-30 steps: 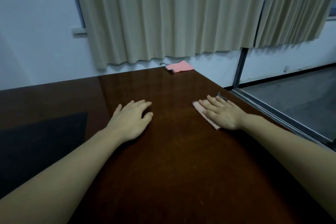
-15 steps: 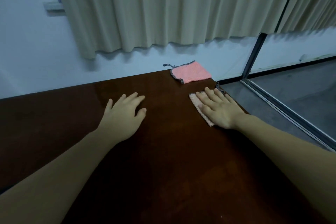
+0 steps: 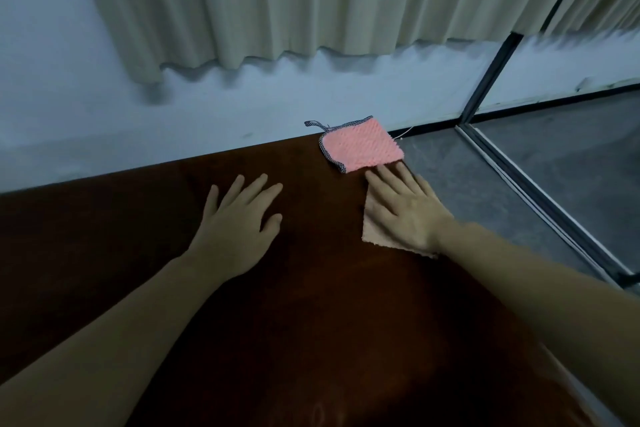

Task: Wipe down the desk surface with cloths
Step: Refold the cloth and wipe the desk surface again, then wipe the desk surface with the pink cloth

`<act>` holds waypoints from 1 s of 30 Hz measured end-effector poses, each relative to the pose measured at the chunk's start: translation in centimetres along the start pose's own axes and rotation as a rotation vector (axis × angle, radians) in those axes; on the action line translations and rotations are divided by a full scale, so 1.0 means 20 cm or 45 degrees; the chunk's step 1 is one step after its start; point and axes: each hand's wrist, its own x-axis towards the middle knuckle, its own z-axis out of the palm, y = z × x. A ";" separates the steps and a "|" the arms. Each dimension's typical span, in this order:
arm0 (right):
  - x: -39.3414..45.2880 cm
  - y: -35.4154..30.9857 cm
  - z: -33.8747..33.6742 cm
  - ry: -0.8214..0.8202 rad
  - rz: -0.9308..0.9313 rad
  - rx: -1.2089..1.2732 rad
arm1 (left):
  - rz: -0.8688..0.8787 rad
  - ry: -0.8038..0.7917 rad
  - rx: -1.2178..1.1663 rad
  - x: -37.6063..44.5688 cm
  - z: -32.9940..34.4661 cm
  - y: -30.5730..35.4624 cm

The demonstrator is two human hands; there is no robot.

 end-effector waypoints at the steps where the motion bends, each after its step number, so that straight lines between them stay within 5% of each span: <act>1: 0.00 0.04 0.00 -0.036 -0.120 -0.059 | 0.023 -0.007 0.012 0.01 0.00 -0.01; 5: 0.00 0.08 0.07 0.031 -0.156 -0.141 | 0.044 -0.027 0.010 0.05 0.00 -0.03; 13: 0.13 -0.16 0.10 0.106 0.537 0.160 | -0.043 -0.003 0.024 0.20 0.03 0.06; 21: 0.08 -0.10 0.08 0.034 0.275 0.083 | -0.033 -0.026 0.023 0.33 0.07 0.16; 30: 0.25 -0.15 0.07 0.114 0.575 0.184 | -0.131 0.071 0.088 0.35 0.09 0.14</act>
